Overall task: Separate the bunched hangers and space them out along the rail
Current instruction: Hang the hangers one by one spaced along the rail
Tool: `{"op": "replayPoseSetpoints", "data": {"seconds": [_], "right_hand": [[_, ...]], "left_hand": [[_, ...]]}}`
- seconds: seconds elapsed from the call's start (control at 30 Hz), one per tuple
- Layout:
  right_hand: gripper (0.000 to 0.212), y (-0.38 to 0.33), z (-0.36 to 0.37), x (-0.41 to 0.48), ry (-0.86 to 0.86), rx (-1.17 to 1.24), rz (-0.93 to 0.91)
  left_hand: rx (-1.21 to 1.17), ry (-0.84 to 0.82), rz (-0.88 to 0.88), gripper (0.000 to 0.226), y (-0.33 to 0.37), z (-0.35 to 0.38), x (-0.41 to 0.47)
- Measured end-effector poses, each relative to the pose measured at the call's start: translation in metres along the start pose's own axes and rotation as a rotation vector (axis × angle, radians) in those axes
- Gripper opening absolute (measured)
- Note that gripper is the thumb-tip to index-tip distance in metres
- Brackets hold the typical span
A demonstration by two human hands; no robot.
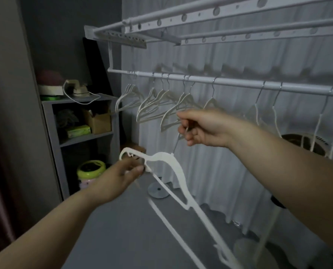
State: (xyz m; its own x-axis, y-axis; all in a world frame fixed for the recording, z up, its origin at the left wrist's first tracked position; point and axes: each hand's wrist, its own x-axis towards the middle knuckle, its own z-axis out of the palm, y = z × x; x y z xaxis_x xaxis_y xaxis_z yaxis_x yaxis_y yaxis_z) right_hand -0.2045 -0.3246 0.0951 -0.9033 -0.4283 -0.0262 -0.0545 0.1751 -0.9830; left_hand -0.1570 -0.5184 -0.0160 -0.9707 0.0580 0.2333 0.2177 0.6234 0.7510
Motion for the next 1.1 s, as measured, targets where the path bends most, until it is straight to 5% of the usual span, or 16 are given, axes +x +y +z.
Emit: {"op": "replayPoseSetpoints", "data": {"seconds": [0.07, 0.17, 0.33, 0.47, 0.6, 0.73, 0.9, 1.1], "right_hand": [[0.038, 0.001, 0.011, -0.004, 0.007, 0.078, -0.006], [0.034, 0.004, 0.023, -0.008, 0.039, 0.144, 0.005], [0.023, 0.012, 0.031, -0.011, 0.120, 0.180, 0.040], [0.019, 0.012, 0.029, -0.012, 0.178, 0.198, 0.038], [0.017, 0.013, 0.016, -0.012, 0.207, 0.203, 0.034], [0.021, 0.012, -0.008, -0.011, 0.301, -0.091, 0.037], [0.021, 0.022, -0.071, 0.002, 0.878, -0.711, -0.181], [0.036, 0.041, -0.117, 0.013, 0.653, -0.822, 0.223]], "left_hand": [[-0.202, -0.194, -0.083, 0.023, 0.004, 0.012, -0.003], [-0.290, -0.241, -0.106, 0.032, 0.013, 0.021, -0.006], [-0.061, -0.392, -0.081, 0.066, 0.028, 0.030, -0.010], [0.308, -0.245, 0.094, 0.033, 0.028, 0.053, -0.006], [0.377, -0.165, 0.152, 0.024, 0.031, 0.061, 0.005], [0.485, -0.126, 0.192, 0.022, 0.030, 0.055, 0.017], [0.489, -0.146, 0.224, 0.021, 0.036, 0.054, 0.025], [0.519, -0.140, 0.257, 0.019, 0.052, 0.065, 0.041]]}}
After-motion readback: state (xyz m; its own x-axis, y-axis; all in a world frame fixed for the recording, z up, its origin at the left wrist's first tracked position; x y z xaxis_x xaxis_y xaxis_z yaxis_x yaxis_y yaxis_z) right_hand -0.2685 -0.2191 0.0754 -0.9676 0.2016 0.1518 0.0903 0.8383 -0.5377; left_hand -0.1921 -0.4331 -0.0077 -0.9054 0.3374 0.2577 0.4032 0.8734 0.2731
